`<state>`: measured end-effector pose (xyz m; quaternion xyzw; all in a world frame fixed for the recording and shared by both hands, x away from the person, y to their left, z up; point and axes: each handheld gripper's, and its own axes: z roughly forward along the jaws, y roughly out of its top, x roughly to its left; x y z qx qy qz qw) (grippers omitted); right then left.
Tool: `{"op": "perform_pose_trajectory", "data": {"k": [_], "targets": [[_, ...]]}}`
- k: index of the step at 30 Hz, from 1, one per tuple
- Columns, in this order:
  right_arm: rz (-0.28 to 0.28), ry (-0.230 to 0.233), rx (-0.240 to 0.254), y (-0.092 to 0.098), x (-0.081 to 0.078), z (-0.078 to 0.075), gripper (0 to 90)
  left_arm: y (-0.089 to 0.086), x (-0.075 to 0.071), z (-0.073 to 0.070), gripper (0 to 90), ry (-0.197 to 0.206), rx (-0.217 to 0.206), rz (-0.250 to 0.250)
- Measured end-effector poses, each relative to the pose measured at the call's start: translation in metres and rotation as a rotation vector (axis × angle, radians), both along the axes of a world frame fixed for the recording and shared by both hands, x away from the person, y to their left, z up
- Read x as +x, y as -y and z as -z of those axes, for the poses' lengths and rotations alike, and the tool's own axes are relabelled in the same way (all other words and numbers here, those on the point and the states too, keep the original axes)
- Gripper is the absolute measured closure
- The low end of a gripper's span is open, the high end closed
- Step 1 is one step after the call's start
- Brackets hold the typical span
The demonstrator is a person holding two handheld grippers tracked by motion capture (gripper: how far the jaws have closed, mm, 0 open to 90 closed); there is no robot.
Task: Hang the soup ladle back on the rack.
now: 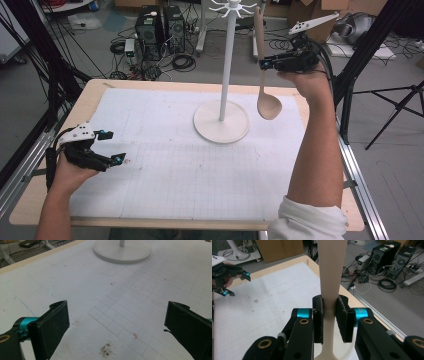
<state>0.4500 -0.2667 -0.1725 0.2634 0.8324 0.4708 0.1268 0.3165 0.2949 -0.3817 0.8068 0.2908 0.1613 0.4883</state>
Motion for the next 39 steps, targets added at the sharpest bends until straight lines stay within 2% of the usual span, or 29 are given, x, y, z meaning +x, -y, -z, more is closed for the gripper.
{"op": "perform_pose_trajectory", "data": {"k": [11,13,14,15,16,18,20,27,34,36,39], "targets": [[-0.022,-0.020,-0.031,-0.015,0.007,0.004,76.8,0.000,0.000,0.000,6.2,0.000,-0.004,0.001],[-0.003,-0.020,-0.042,-0.018,0.007,0.005,75.9,0.000,0.000,-0.001,6.2,0.003,-0.002,0.003],[0.005,-0.018,-0.055,-0.019,0.008,0.005,73.4,-0.001,0.000,-0.001,6.1,0.004,0.000,0.004],[0.023,-0.013,-0.056,-0.021,0.007,0.005,63.2,-0.001,-0.001,-0.002,6.2,0.003,-0.004,0.005],[0.040,-0.008,-0.053,-0.022,0.007,0.006,57.1,-0.001,-0.001,-0.002,6.2,0.006,-0.004,0.007],[0.047,-0.007,-0.063,-0.024,0.004,0.007,53.1,-0.001,-0.001,-0.003,6.2,0.010,-0.005,0.005],[0.056,-0.007,-0.072,-0.025,0.000,0.009,49.1,-0.001,-0.002,-0.003,6.2,0.011,-0.010,0.008],[0.058,0.016,-0.031,-0.016,-0.020,0.025,36.7,0.002,-0.003,-0.005,6.2,0.015,-0.007,0.015],[0.059,0.040,0.004,-0.002,-0.045,0.052,25.7,0.004,-0.003,-0.004,6.2,0.014,-0.003,0.016],[0.057,0.041,0.025,0.003,-0.053,0.060,23.9,0.005,-0.002,-0.004,6.2,0.011,0.004,0.021],[0.058,0.067,0.059,0.008,-0.068,0.074,21.1,0.007,-0.003,-0.003,6.2,0.010,0.003,0.023]]}}
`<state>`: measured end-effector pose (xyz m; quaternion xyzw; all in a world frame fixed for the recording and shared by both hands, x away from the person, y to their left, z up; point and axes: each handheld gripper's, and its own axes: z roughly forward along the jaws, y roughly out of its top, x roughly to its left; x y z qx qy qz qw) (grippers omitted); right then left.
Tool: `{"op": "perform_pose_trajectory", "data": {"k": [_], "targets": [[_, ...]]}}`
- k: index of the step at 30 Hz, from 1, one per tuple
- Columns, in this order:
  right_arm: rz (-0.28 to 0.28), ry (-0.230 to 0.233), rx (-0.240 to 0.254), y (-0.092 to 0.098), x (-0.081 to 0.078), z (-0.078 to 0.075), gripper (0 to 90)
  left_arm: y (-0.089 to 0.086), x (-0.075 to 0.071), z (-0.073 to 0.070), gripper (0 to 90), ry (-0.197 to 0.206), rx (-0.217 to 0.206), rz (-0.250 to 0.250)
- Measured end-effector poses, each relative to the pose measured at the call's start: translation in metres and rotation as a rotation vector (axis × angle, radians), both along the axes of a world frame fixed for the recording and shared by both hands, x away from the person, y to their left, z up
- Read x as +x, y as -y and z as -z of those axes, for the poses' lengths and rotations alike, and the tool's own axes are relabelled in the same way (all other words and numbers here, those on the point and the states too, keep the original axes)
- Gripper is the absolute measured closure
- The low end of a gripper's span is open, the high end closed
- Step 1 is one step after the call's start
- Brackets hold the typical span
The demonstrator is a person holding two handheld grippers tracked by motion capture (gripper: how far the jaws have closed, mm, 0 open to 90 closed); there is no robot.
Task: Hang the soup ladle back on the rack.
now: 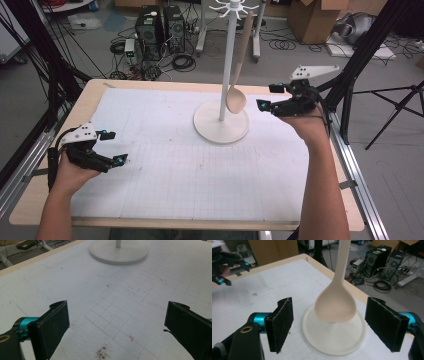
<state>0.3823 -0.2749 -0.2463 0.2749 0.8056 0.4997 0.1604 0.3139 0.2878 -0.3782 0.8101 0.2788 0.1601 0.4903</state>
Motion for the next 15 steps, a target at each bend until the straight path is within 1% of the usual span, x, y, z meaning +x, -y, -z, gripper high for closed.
{"op": "perform_pose_trajectory", "data": {"k": [2,3,4,5,6,7,8,9,11,12,13,15], "targets": [[0.000,0.019,0.020,0.002,-0.010,0.009,19.8,0.000,0.000,-0.001,6.2,0.003,0.006,0.005],[-0.002,0.030,0.031,0.003,-0.016,0.014,19.7,0.001,-0.001,-0.001,6.2,0.001,-0.003,0.003],[-0.008,0.037,0.038,0.002,-0.021,0.019,18.6,0.000,-0.001,-0.001,6.2,0.004,0.002,0.003],[-0.007,0.052,0.041,0.002,-0.027,0.024,17.8,0.000,-0.001,-0.002,6.2,0.008,0.003,0.005],[-0.008,0.053,0.042,0.001,-0.033,0.029,16.9,0.000,-0.001,-0.002,6.2,0.008,-0.003,0.004],[-0.009,0.059,0.043,0.000,-0.039,0.034,16.0,-0.001,-0.001,-0.002,6.2,0.007,0.002,0.007],[-0.009,0.071,0.045,-0.002,-0.044,0.040,15.3,-0.001,-0.001,-0.002,6.2,0.005,-0.006,0.001],[-0.016,0.071,0.045,-0.003,-0.049,0.045,15.0,-0.001,-0.001,-0.001,6.2,0.006,-0.005,0.002],[-0.010,0.077,0.035,-0.006,-0.057,0.057,13.7,-0.001,-0.001,-0.001,6.1,0.004,-0.005,0.001],[-0.011,0.072,0.030,-0.007,-0.061,0.062,13.6,-0.001,-0.001,-0.001,6.2,0.004,-0.007,0.000],[-0.013,0.070,0.030,-0.008,-0.063,0.068,13.1,-0.001,-0.001,-0.001,6.2,0.005,-0.006,0.001],[-0.004,0.068,0.016,-0.008,-0.067,0.076,11.9,-0.001,-0.001,-0.001,6.2,0.005,-0.006,0.001]]}}
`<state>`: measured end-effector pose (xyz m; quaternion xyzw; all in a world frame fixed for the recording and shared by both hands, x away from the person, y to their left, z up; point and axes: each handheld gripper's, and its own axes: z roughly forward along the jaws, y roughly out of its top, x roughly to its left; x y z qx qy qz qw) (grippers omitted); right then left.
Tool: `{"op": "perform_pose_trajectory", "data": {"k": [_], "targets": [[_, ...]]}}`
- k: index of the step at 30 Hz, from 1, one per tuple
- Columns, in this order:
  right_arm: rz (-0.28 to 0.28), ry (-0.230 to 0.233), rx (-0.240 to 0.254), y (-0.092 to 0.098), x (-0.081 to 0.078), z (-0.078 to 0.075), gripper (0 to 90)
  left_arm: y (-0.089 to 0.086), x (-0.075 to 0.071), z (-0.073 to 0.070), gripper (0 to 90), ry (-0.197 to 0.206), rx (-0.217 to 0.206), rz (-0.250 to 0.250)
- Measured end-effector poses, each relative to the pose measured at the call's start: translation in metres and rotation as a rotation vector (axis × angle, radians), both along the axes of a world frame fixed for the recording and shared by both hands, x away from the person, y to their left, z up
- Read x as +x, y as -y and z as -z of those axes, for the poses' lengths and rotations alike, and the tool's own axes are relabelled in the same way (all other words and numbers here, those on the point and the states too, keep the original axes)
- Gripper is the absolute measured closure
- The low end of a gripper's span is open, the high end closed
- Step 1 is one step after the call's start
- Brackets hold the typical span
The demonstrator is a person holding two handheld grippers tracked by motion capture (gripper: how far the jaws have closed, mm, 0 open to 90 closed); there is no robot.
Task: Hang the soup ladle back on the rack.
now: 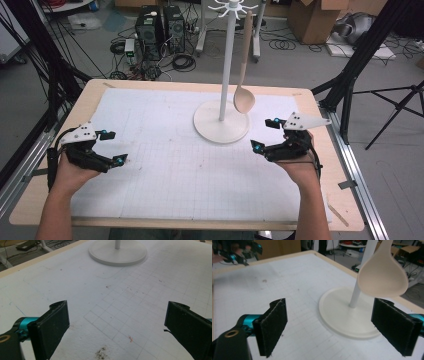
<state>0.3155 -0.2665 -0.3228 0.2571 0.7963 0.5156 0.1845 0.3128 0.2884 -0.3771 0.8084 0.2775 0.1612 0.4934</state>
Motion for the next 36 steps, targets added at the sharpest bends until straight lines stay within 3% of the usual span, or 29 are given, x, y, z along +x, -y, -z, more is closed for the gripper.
{"op": "perform_pose_trajectory", "data": {"k": [13,18,22,27,36], "targets": [[0.004,-0.005,0.042,0.006,-0.013,0.032,10.3,-0.001,0.001,0.002,6.2,-0.002,-0.006,0.000],[-0.012,0.013,0.049,0.004,-0.013,0.034,8.9,0.001,0.004,0.005,6.1,-0.010,-0.018,0.011],[-0.002,-0.015,0.042,-0.002,-0.008,0.039,1.7,0.004,0.003,0.004,6.1,-0.009,-0.023,0.022],[-0.001,-0.048,-0.006,-0.010,-0.004,0.048,0.2,0.002,0.001,-0.001,6.1,0.006,-0.036,0.027],[0.005,-0.076,0.025,-0.004,0.001,0.055,0.1,-0.005,0.002,-0.002,6.2,0.009,-0.053,0.013]]}}
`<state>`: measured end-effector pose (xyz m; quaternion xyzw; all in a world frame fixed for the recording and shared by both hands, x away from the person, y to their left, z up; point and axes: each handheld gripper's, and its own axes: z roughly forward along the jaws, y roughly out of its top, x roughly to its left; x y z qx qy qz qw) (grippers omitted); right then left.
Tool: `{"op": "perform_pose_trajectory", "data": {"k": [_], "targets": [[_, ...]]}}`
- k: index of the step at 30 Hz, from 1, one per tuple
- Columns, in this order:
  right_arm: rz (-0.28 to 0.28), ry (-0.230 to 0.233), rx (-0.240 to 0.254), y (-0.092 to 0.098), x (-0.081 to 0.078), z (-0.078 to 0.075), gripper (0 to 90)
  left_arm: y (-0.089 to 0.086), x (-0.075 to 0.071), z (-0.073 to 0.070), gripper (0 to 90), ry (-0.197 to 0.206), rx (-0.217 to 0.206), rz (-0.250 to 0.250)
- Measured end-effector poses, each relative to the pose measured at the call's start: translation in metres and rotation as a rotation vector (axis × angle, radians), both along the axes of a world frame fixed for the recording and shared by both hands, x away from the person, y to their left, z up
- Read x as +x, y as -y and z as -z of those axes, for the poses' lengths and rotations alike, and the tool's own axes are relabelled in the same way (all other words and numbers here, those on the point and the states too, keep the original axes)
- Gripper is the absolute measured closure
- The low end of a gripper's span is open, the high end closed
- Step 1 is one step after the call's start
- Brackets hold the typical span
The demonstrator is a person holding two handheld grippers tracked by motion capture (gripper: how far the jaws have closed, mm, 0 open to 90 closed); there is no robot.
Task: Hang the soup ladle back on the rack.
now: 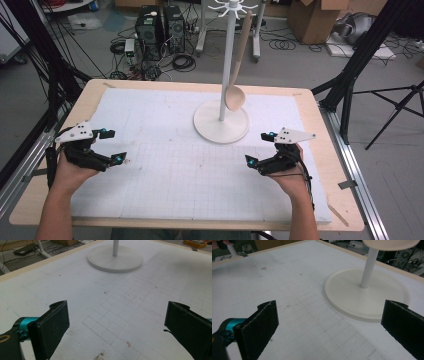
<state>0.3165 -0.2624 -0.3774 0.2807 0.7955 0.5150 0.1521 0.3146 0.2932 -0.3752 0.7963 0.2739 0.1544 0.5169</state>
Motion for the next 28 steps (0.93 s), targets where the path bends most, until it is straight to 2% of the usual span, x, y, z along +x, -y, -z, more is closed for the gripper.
{"op": "perform_pose_trajectory", "data": {"k": [4,15,28], "targets": [[0.009,-0.023,0.012,0.0046,0.0024,0.0036,0.2,-0.0002,-0.0011,-0.0007,6.2,0.003,0.004,0.005],[0.025,-0.023,0.026,0.0076,0.0026,0.0029,0.2,0.0001,-0.0019,-0.0012,6.1,0.005,0.005,0.001],[0.008,-0.034,0.024,0.0062,0.0039,0.0042,0.2,0.0019,-0.0011,-0.0004,6.2,-0.001,0.018,-0.002]]}}
